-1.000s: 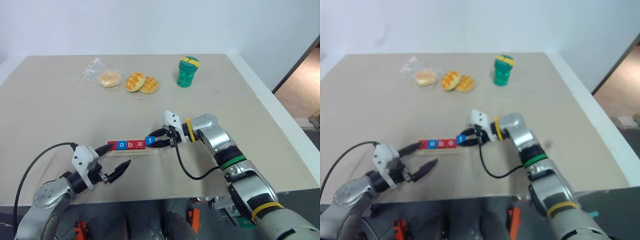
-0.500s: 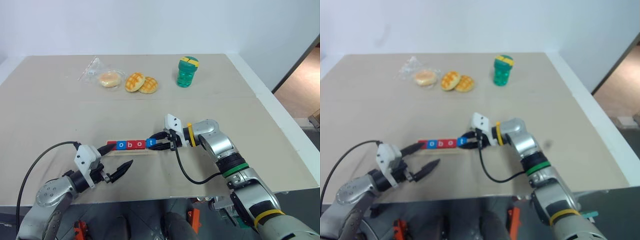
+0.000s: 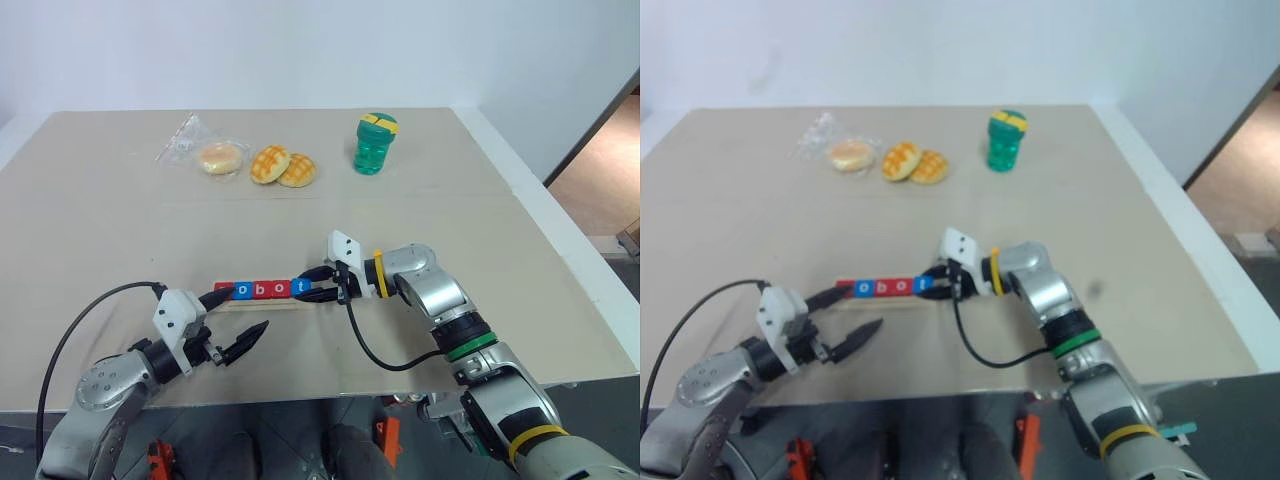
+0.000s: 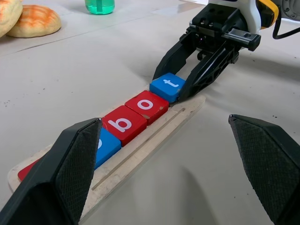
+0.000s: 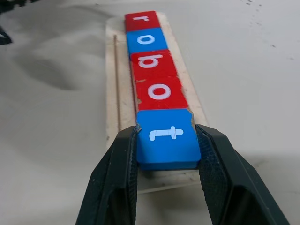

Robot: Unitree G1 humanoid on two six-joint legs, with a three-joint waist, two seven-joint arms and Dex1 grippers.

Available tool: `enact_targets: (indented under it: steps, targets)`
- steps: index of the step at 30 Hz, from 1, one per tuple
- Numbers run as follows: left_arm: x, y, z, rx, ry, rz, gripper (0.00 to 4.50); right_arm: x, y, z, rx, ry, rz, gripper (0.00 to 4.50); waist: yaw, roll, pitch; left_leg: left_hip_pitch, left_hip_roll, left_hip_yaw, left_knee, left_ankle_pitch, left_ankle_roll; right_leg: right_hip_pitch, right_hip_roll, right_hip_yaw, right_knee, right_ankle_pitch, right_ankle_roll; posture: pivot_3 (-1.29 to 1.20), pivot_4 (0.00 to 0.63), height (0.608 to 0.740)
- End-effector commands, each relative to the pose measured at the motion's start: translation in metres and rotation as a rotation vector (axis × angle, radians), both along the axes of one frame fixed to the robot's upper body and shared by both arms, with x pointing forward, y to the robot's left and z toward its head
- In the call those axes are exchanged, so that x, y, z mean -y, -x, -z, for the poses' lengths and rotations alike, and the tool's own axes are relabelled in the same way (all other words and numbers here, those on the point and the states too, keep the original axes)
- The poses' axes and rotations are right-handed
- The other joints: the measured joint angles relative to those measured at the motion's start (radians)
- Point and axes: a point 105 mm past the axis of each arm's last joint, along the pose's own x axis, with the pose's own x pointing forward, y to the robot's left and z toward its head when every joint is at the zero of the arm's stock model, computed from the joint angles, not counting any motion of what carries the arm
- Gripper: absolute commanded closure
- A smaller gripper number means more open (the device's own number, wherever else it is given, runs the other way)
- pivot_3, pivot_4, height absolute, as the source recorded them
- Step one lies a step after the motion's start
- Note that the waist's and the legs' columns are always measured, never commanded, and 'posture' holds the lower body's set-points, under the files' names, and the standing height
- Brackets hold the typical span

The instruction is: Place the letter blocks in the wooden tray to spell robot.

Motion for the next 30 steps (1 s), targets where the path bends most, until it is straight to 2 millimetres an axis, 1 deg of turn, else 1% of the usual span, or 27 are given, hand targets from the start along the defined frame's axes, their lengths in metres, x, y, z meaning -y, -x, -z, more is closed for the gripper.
enact_targets:
  steps: [1,10,19,23,24,26,27,30]
  targets:
    - [0.0024,-0.0014,-0.0044,0.021,-0.011,0.022,0.00,-0.0036,0.0051,-0.0116,0.053,-0.020,-0.006,2.79,0.000,0.000,0.000,0.000,0.000,0.000,0.000,0.000,0.000,0.000,0.000,0.000,0.000,0.000,0.000,0.00,0.150,0.740]
    - [0.0060,-0.0017,-0.0033,0.017,-0.007,0.030,0.00,-0.0016,0.0043,-0.0098,0.070,-0.002,0.030,2.79,0.000,0.000,0.000,0.000,0.000,0.000,0.000,0.000,0.000,0.000,0.000,0.000,0.000,0.000,0.001,0.00,0.150,0.740]
    - [0.0069,-0.0025,-0.0013,0.014,-0.013,0.036,0.00,-0.0017,0.0092,-0.0103,0.073,-0.011,0.055,2.79,0.000,0.000,0.000,0.000,0.000,0.000,0.000,0.000,0.000,0.000,0.000,0.000,0.000,-0.001,0.001,0.00,0.150,0.740]
    - [0.0086,-0.0036,-0.0003,0.012,-0.015,0.043,0.00,-0.0005,0.0109,-0.0097,0.076,-0.011,0.062,1.44,0.000,0.000,0.000,0.000,0.000,0.000,0.000,0.000,0.000,0.000,0.000,0.000,0.000,-0.001,0.001,0.00,0.150,0.740]
    - [0.0090,-0.0037,-0.0002,0.012,-0.015,0.046,0.00,-0.0004,0.0109,-0.0099,0.076,-0.011,0.065,0.95,0.000,0.000,0.000,0.000,0.000,0.000,0.000,0.000,0.000,0.000,0.000,0.000,0.000,-0.001,0.001,0.00,0.150,0.740]
    - [0.0099,-0.0041,0.0005,0.012,-0.016,0.049,0.00,0.0003,0.0106,-0.0101,0.079,-0.009,0.070,0.30,0.000,0.000,0.000,0.000,0.000,0.000,0.000,0.000,0.000,0.000,0.000,0.000,0.000,-0.001,0.001,0.00,0.150,0.740]
    - [0.0103,-0.0043,0.0008,0.012,-0.016,0.051,0.00,0.0006,0.0103,-0.0103,0.081,-0.009,0.073,0.08,0.000,0.000,0.000,0.000,0.000,0.000,0.000,0.000,0.000,0.000,0.000,0.000,0.000,-0.001,0.001,0.00,0.150,0.740]
    - [0.0108,-0.0044,0.0010,0.012,-0.017,0.053,0.00,0.0007,0.0072,-0.0163,0.103,-0.029,0.092,0.08,0.000,0.000,0.000,0.000,0.000,0.000,0.000,0.000,0.000,0.000,0.000,0.000,0.000,-0.001,0.001,0.00,0.150,0.740]
